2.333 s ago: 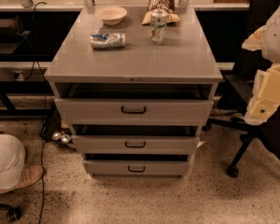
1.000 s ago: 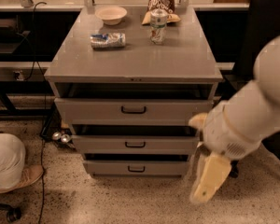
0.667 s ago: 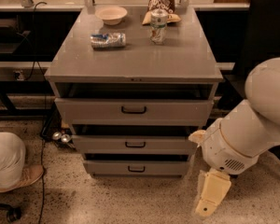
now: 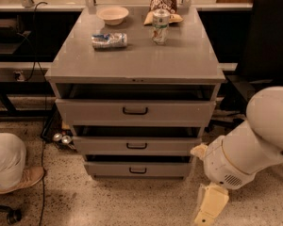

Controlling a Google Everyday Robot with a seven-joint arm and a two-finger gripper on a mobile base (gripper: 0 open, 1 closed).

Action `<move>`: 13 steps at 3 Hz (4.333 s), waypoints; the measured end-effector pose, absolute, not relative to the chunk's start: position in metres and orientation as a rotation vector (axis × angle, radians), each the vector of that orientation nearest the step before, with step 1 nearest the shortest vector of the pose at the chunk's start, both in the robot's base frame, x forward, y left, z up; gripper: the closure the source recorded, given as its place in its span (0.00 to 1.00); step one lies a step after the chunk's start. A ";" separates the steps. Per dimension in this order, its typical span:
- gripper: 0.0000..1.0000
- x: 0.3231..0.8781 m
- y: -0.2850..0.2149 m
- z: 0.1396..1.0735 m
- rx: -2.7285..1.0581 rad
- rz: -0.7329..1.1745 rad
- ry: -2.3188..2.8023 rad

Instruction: Open bottom drawer

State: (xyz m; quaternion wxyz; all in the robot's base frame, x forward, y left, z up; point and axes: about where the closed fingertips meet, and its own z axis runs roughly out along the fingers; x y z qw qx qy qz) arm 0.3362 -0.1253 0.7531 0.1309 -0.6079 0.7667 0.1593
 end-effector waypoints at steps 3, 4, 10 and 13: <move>0.00 0.362 -0.068 0.529 -1.533 0.795 2.053; 0.00 0.361 -0.060 0.494 -1.475 0.847 2.066; 0.00 0.476 -0.102 0.289 -1.464 0.771 1.979; 0.00 0.568 -0.095 0.241 -1.743 0.347 1.759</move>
Offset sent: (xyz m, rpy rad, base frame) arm 0.0354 0.0525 -0.3144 0.4384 0.0652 -0.1523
